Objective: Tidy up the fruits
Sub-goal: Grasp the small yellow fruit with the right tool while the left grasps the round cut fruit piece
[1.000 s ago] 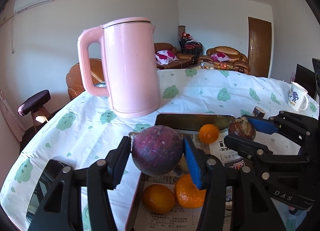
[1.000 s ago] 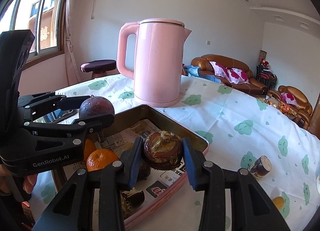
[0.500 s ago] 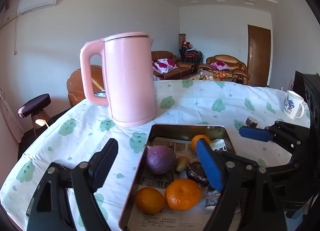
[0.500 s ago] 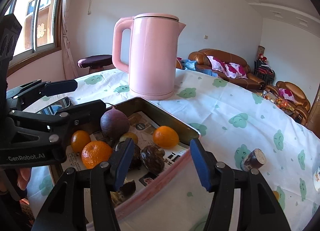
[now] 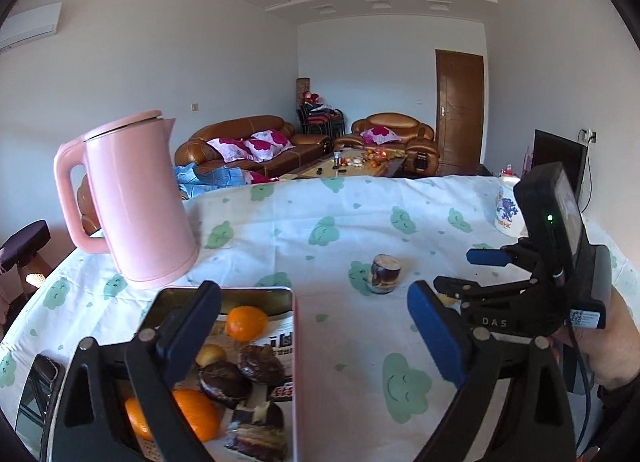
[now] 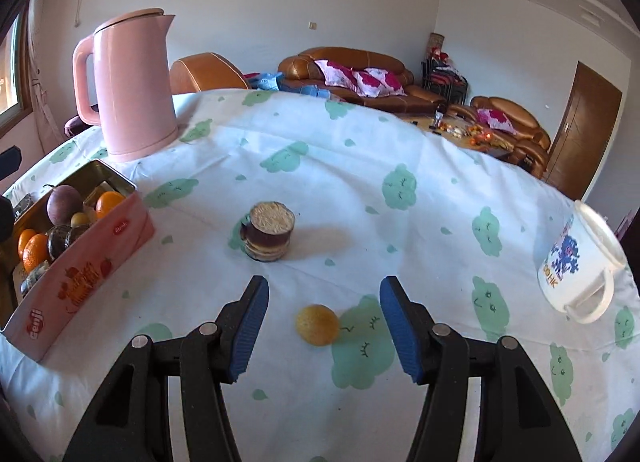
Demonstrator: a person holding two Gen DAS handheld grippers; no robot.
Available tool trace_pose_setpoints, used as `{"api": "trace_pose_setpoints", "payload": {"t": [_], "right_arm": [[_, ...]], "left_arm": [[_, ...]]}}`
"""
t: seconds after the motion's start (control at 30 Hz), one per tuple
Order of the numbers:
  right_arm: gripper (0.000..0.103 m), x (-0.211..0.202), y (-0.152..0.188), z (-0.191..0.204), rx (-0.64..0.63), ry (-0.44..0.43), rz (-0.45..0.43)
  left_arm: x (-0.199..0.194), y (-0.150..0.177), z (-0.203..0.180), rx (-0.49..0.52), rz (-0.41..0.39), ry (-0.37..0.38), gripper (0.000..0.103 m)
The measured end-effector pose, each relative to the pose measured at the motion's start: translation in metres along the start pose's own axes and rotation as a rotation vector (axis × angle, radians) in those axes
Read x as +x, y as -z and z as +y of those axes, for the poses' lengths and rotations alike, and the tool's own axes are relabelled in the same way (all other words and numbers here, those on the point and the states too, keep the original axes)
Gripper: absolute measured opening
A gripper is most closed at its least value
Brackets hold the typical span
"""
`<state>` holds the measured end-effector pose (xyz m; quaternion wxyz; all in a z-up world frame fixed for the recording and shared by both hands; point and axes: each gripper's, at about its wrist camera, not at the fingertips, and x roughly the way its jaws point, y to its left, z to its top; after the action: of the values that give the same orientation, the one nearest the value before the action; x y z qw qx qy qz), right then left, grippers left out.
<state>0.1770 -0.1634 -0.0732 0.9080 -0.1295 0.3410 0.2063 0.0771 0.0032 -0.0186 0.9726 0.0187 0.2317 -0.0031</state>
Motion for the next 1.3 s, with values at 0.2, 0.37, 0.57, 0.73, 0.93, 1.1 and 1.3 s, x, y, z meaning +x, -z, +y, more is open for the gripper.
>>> {"api": "trace_pose_setpoints", "payload": {"t": [0.2,0.37,0.57,0.73,0.93,1.1,1.3], "right_arm": [[0.058,0.016,0.004,-0.004,0.013,-0.042,0.065],[0.042,0.029,0.006,-0.006,0.018,-0.079,0.118],[0.028,0.033,0.008,-0.007,0.014,-0.089,0.136],[0.028,0.024,0.007,-0.026,0.069,-0.044,0.080],[0.028,0.018,0.006,-0.054,0.120,0.059,0.032],[0.028,0.017,0.006,-0.069,0.178,0.047,0.023],[0.028,0.014,0.006,-0.069,0.180,0.050,0.009]], "left_arm": [[0.027,-0.003,-0.020,0.022,0.061,0.012,0.096],[0.038,-0.001,-0.019,0.020,0.087,-0.009,0.096],[0.049,-0.004,-0.025,0.029,0.113,-0.002,0.096],[0.056,-0.014,-0.038,0.032,0.132,0.002,0.096],[0.094,-0.020,-0.071,0.089,0.197,-0.005,0.096],[0.136,-0.018,-0.085,0.108,0.275,-0.023,0.086],[0.172,-0.016,-0.083,0.076,0.342,-0.030,0.074]]}}
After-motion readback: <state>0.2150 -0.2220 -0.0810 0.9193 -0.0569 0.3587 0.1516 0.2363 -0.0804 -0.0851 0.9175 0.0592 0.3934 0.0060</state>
